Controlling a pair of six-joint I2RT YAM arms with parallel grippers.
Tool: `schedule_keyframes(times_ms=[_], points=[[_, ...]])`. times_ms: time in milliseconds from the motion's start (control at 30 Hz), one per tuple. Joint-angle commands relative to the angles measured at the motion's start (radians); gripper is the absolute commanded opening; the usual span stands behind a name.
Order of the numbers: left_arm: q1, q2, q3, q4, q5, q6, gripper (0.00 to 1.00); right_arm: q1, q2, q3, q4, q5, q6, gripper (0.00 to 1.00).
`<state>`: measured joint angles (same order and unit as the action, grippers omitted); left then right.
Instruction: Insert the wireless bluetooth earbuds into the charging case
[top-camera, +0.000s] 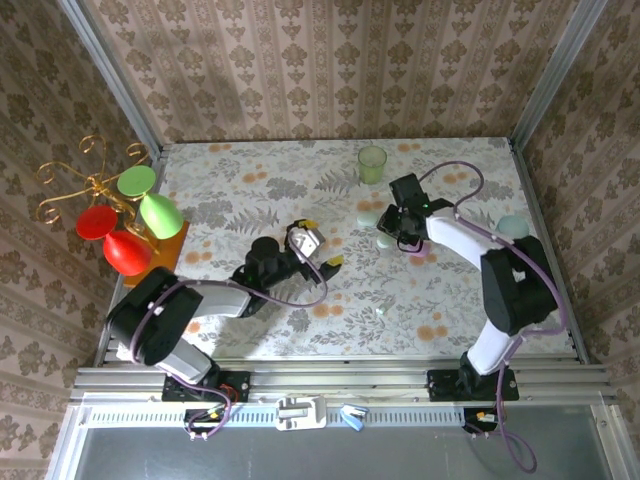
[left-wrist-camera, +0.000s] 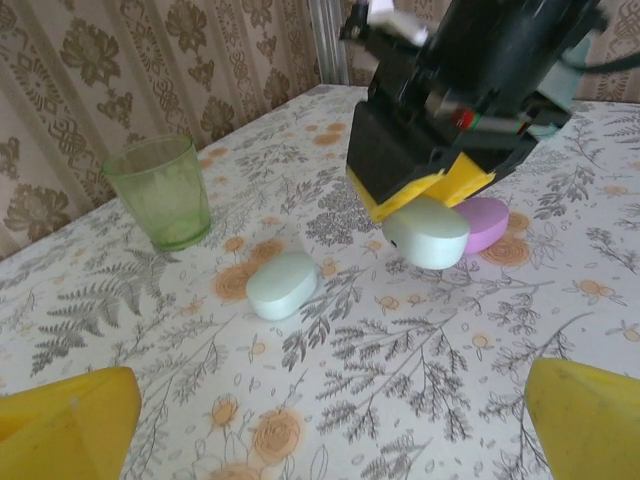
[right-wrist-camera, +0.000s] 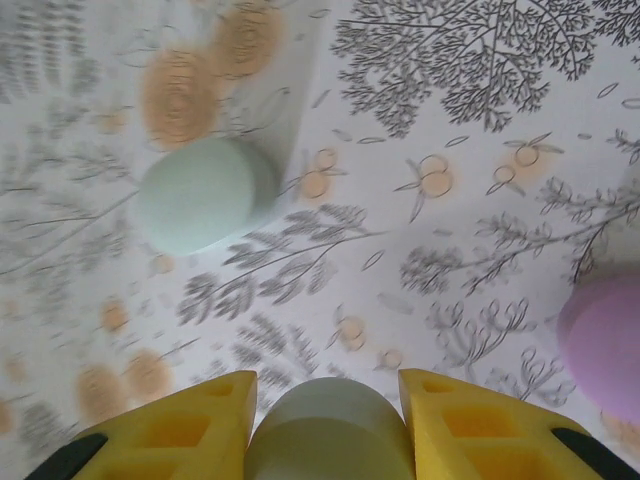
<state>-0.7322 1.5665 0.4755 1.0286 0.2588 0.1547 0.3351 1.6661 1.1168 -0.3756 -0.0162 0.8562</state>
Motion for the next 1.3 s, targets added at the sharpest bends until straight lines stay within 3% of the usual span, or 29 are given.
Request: schedule_keyframes(times_ms=[0,133,300,500,733,1267], points=[[-0.034,0.07,0.046,0.181,-0.086,0.058,0.95,-0.003,-0.087,-0.044,0.049,-0.094,0.081,0.35],[-0.074,0.167,0.093,0.246,-0.136,0.125,0.84,-0.001,-0.16,-0.095,0.094,-0.16,0.16,0.34],[-0.128,0.247,0.156,0.246,-0.212,0.24,0.77,0.01,-0.228,-0.146,0.153,-0.203,0.248,0.32],[-0.16,0.311,0.209,0.246,-0.218,0.311,0.71,0.022,-0.265,-0.158,0.177,-0.218,0.289,0.31],[-0.173,0.341,0.239,0.249,-0.197,0.31,0.66,0.032,-0.263,-0.186,0.248,-0.276,0.354,0.3],[-0.18,0.354,0.265,0.248,-0.167,0.307,0.52,0.045,-0.267,-0.189,0.239,-0.262,0.361,0.29]])
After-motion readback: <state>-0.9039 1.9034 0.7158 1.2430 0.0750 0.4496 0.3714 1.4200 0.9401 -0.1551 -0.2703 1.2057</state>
